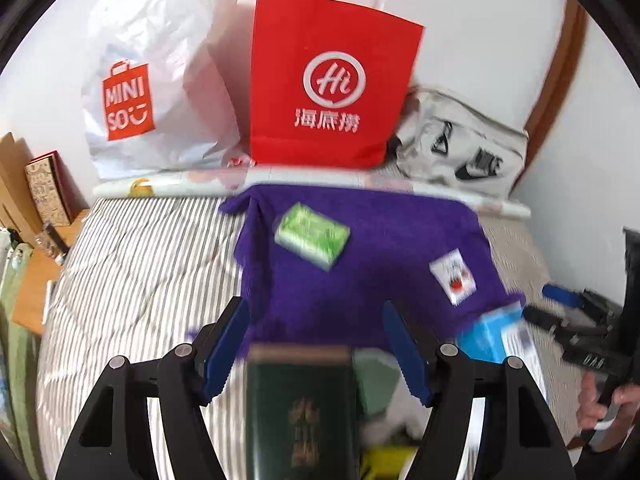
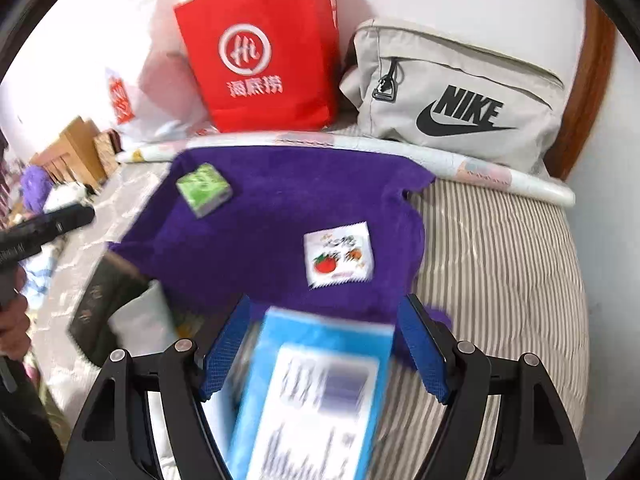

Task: Organize soft objects
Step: 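Grasp the yellow adidas pouch with the left gripper, then grasp the black watch strap with the right gripper, then carry the yellow pouch with the left gripper while the right carries the strap onto the towel, release both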

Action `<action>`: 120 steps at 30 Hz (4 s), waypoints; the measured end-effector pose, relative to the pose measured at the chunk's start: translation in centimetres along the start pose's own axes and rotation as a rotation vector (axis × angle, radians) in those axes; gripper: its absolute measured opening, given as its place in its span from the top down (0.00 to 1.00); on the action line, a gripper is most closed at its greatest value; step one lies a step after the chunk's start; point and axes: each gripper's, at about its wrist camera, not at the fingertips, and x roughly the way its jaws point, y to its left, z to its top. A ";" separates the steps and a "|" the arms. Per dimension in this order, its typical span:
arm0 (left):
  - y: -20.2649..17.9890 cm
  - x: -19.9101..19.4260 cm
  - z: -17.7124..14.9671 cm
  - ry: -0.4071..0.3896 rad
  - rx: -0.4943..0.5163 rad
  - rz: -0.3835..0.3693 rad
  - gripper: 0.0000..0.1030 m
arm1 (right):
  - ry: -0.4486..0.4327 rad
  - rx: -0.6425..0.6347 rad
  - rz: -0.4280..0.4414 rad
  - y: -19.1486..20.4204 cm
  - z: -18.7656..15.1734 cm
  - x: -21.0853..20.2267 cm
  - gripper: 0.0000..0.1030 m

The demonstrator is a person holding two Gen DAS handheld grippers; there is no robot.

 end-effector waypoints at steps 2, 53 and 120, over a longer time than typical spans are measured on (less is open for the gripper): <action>-0.3 -1.2 -1.5 0.013 0.005 -0.002 0.34 | -0.026 0.018 0.014 0.5 -1.4 -1.6 0.27; -1.7 -2.6 -19.6 0.112 0.163 -0.083 0.44 | 0.071 -0.030 0.082 8.6 -16.9 0.2 0.44; 1.7 -5.4 -19.5 0.055 0.026 -0.005 0.45 | -0.041 -0.010 -0.011 3.7 -21.8 -7.3 0.83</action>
